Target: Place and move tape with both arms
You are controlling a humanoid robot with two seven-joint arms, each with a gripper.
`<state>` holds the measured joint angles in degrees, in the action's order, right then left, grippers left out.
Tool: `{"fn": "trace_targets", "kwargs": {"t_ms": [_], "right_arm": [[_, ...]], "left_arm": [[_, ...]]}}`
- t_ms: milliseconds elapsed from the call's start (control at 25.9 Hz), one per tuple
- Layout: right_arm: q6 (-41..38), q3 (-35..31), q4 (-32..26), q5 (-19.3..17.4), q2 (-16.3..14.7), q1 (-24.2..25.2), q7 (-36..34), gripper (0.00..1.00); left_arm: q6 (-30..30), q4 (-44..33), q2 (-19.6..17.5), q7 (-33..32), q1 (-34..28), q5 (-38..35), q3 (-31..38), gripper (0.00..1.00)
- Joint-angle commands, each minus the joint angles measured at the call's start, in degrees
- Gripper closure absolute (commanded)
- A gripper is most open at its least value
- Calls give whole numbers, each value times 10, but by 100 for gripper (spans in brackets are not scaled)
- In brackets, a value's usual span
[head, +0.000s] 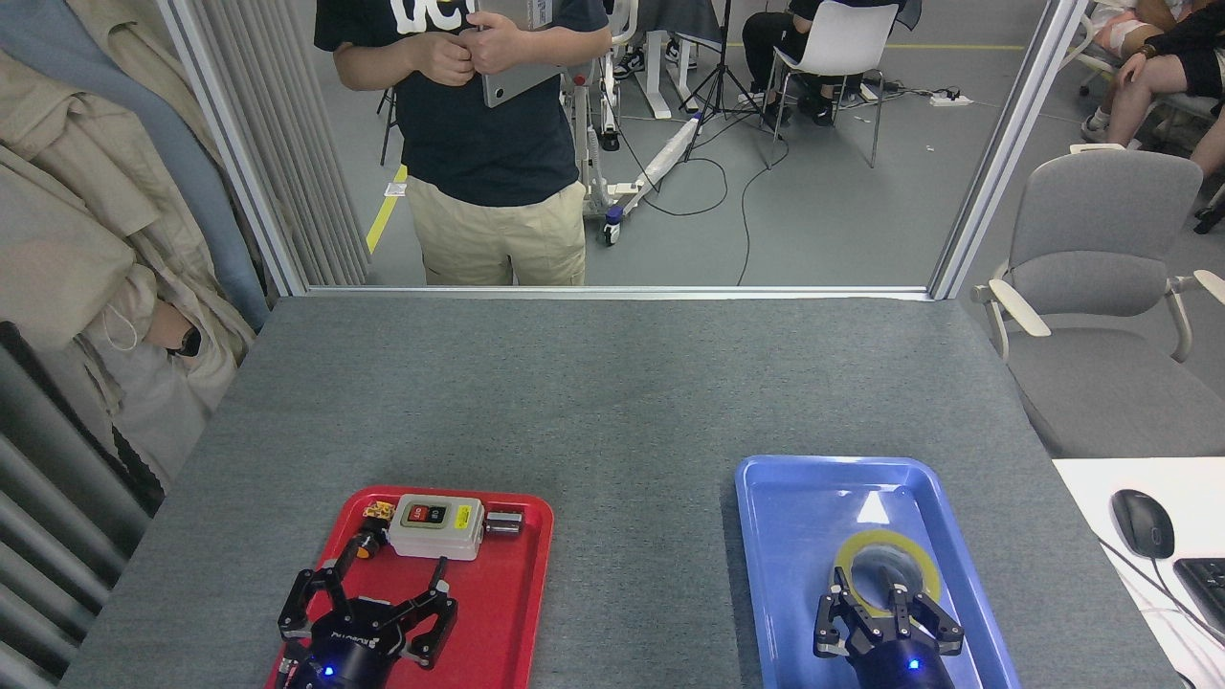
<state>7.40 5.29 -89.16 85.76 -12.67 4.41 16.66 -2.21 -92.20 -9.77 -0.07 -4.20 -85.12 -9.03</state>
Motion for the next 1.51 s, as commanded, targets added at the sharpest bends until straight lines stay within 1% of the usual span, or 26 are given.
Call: {"fn": "trace_targets", "kwargs": {"t_ms": [0, 77, 232, 271, 348, 502, 734, 773, 850, 928, 1005, 1198, 1469], "right_arm": [[-5, 0, 0, -2, 0, -1, -8, 1], [-12, -1, -6, -3, -3, -2, -32, 1], [-34, -7, -12, -9, -3, 0, -178, 0], [-45, -13, -11, -10, -3, 2, -203, 0], [-63, -19, -10, -17, -3, 3, -227, 0], [-54, -19, -8, -46, 2, 5, -233, 1], [-55, -18, -13, -45, 8, 7, -231, 0], [-55, -19, -13, -45, 8, 7, -229, 0], [-55, -19, -13, -45, 8, 6, -229, 0], [-55, -19, -13, -45, 7, 6, -227, 0], [-54, -19, -13, -45, 8, 6, -227, 0], [-53, -19, -13, -45, 8, 6, -227, 0], [-49, -20, -13, -45, 9, 7, -227, 0]], "left_arm": [[-2, 6, 1, 51, 2, 0, 3, 0], [-2, 9, 3, 59, 2, 0, 3, 0], [1, 25, 3, 60, 11, 1, 3, 0], [2, 34, 1, 59, 17, 1, 3, 0], [11, 47, -4, 60, 22, 2, 3, 0], [29, 51, -4, 60, 22, 9, 5, 0], [31, 64, 4, 53, 31, 22, 16, 0], [34, 64, 4, 53, 32, 43, 17, 0], [36, 66, 4, 56, 33, 115, 23, 0], [37, 68, 4, 60, 36, 166, 23, 0], [36, 68, 4, 63, 38, 167, 23, 0], [36, 68, -3, 93, 42, 167, 23, 0], [37, 56, -3, 99, 33, 167, 23, 0]]}}
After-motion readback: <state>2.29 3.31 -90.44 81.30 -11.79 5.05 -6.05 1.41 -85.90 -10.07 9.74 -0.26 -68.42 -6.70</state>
